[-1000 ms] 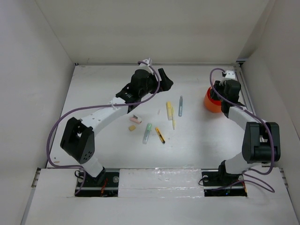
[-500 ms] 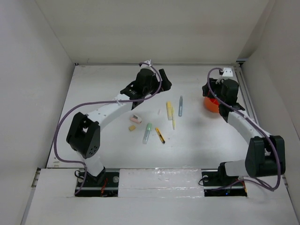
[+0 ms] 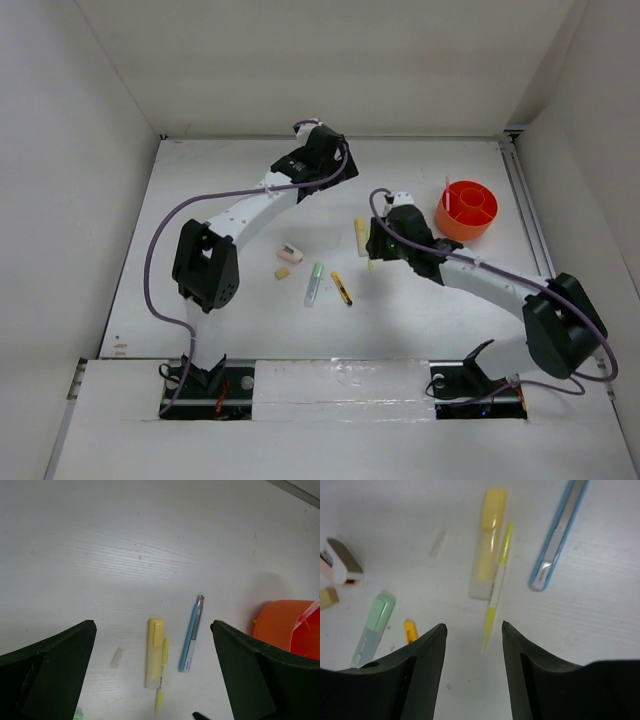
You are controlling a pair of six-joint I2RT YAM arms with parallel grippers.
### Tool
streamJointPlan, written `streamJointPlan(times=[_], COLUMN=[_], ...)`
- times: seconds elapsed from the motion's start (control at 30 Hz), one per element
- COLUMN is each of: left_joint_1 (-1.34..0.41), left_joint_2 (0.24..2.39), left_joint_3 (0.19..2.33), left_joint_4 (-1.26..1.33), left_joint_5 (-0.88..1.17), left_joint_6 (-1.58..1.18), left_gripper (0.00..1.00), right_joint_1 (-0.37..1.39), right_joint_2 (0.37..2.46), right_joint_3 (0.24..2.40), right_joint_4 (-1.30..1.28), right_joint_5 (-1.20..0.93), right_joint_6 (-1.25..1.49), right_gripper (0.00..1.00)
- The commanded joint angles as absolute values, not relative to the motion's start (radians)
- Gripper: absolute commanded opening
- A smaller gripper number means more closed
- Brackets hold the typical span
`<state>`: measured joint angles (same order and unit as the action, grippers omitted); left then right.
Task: Sort the stationery into containers
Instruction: Pick up the pen from the center of the board.
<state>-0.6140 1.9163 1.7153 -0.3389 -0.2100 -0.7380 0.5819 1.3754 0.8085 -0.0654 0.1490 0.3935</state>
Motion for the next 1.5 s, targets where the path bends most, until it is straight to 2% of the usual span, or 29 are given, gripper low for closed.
streamJointPlan(times=[0.0, 0.17, 0.83, 0.97, 1.27, 1.37, 1.43, 1.47], left_joint_1=[-0.615, -0.615, -0.615, -0.615, -0.615, -0.615, -0.615, -0.615], left_joint_2=[1.972, 2.006, 2.013, 2.022, 2.022, 2.022, 2.031, 2.031], left_joint_3=[1.816, 1.850, 1.801, 1.801, 1.801, 1.801, 1.801, 1.801], left_joint_4=[-0.489, -0.537, -0.506, -0.497, -0.497, -0.497, -0.497, -0.497], left_joint_5=[-0.252, -0.252, -0.233, -0.233, -0.233, -0.233, -0.233, -0.233], left_joint_6=[-0.741, -0.741, -0.712, -0.703, -0.703, -0.703, -0.703, -0.703], left_gripper=[1.00, 1.00, 1.00, 1.00, 1.00, 1.00, 1.00, 1.00], right_joint_1=[0.669, 0.713, 0.683, 0.647, 0.603, 0.583, 0.583, 0.583], right_joint_2=[1.443, 1.557, 1.739, 1.763, 1.818, 1.828, 1.838, 1.838], right_joint_3=[0.837, 0.891, 0.985, 0.996, 1.023, 1.041, 1.051, 1.051], right_joint_4=[-0.130, -0.170, -0.181, -0.190, -0.190, -0.190, -0.190, -0.190], right_joint_5=[0.244, 0.281, 0.314, 0.305, 0.296, 0.287, 0.276, 0.276], right_joint_6=[0.472, 0.495, 0.466, 0.456, 0.426, 0.417, 0.408, 0.408], right_gripper=[0.54, 0.47, 0.43, 0.38, 0.36, 0.32, 0.25, 0.19])
